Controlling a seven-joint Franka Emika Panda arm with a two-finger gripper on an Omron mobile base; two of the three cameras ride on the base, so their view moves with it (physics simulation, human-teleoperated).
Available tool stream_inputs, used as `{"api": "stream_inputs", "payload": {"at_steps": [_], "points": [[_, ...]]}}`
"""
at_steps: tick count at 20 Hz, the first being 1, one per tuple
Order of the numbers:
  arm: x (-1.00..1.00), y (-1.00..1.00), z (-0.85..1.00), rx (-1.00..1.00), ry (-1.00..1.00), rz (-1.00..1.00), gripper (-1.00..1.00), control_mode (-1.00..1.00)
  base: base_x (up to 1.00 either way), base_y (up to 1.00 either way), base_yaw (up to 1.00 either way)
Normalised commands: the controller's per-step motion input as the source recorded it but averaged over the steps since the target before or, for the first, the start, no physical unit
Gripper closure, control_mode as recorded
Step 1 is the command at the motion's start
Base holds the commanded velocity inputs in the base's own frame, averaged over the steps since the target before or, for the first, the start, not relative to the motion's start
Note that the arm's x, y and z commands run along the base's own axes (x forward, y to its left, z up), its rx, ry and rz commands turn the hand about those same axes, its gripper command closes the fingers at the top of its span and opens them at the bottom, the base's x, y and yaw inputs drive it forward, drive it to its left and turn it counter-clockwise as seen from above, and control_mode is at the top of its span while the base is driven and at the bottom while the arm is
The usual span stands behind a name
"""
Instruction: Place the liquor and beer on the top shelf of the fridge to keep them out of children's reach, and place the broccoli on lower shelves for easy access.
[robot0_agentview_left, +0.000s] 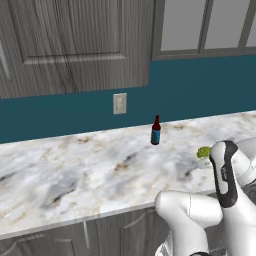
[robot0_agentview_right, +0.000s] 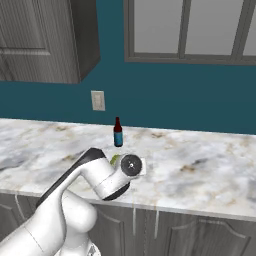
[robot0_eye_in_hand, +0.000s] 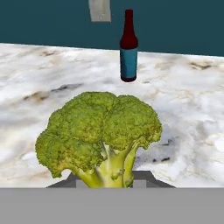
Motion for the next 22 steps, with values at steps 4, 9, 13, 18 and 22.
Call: {"api": "stream_inputs", "payload": {"at_steps": [4,9,13,18,22], "points": [[-0.57,0.40,1.00,-0.12,-0.20,0.01,1.00,-1.00,0.00,0.00,0.00],[-0.44,0.33,1.00,-0.06,-0.02,0.00,1.00,-1.00,0.00,0.00,0.00],[-0.37,0.32,1.00,-0.01,0.00,0.00,1.00,-1.00,0.00,0.00,0.00],[-0.26,0.34,0.98,0.00,0.00,0.00,1.00,-1.00,0.00,0.00,0.00],[-0.17,0.51,0.93,0.00,0.00,-0.03,1.00,-1.00,0.00,0.00,0.00]]}}
